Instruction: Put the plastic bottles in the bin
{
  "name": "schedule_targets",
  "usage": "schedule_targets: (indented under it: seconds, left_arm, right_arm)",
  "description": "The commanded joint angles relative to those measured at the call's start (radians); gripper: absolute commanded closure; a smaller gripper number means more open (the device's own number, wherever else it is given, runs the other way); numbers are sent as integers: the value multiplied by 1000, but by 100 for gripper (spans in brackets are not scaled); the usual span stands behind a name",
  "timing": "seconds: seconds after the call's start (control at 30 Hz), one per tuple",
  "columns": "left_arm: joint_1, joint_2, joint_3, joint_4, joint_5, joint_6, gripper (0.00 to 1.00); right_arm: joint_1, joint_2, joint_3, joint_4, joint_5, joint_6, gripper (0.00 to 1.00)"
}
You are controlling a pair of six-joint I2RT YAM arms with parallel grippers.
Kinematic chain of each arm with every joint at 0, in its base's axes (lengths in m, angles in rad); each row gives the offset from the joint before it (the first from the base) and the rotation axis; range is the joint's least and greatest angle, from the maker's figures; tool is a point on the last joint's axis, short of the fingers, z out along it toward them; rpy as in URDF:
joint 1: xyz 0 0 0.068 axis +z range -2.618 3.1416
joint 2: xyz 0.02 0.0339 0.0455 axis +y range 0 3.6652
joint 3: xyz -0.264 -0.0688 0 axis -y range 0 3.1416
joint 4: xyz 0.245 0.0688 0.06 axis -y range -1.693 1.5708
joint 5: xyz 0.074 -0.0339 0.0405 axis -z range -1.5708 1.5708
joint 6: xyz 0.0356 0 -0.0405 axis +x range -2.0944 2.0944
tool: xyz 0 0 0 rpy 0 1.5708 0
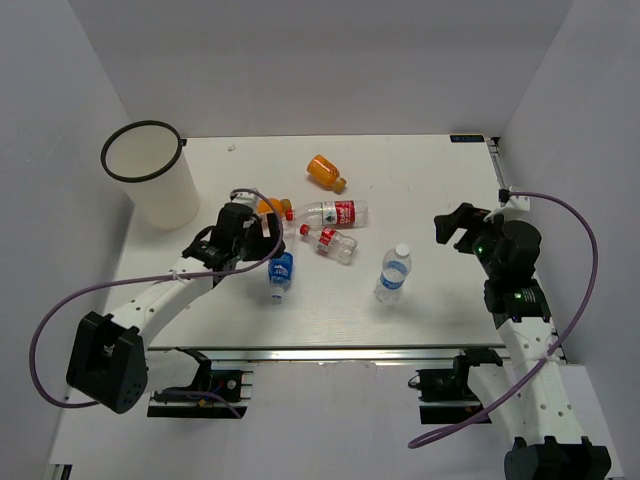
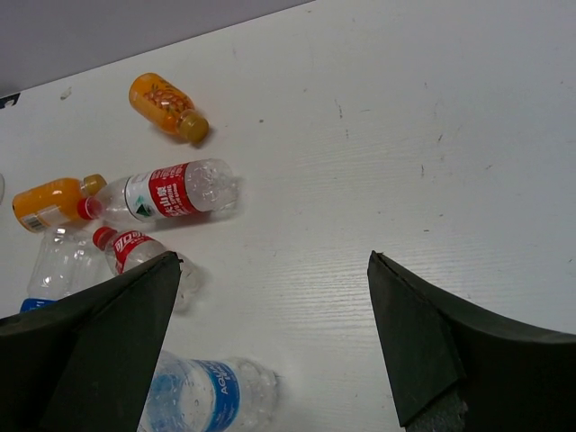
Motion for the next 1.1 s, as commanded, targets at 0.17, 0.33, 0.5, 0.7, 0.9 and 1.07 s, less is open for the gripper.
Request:
schedule_targets:
  seconds: [0.17,0.33,0.5,0.7,0.9,1.07]
  left_arm:
    - [-26,96,-27,120,11,78,2]
    - [-27,114,-45,162,23,85,2]
    - [-27,186,-34,145,-27,94,2]
    - [-27,281,2,163,-31,111,6]
    - [-27,294,6,192,37,127,43]
    - [-27,179,15,142,52,134,72]
  right_arm:
    - [-2,75,-2,46,-29,37,11]
    - [-2,73,-2,33,-8,33,11]
    - [-2,50,-22,45,-9,26,11]
    - [0,35,-35,56,9,16,11]
    - [-2,38,-39,49,32,3,11]
    - [-2,46,-35,49,39,2,11]
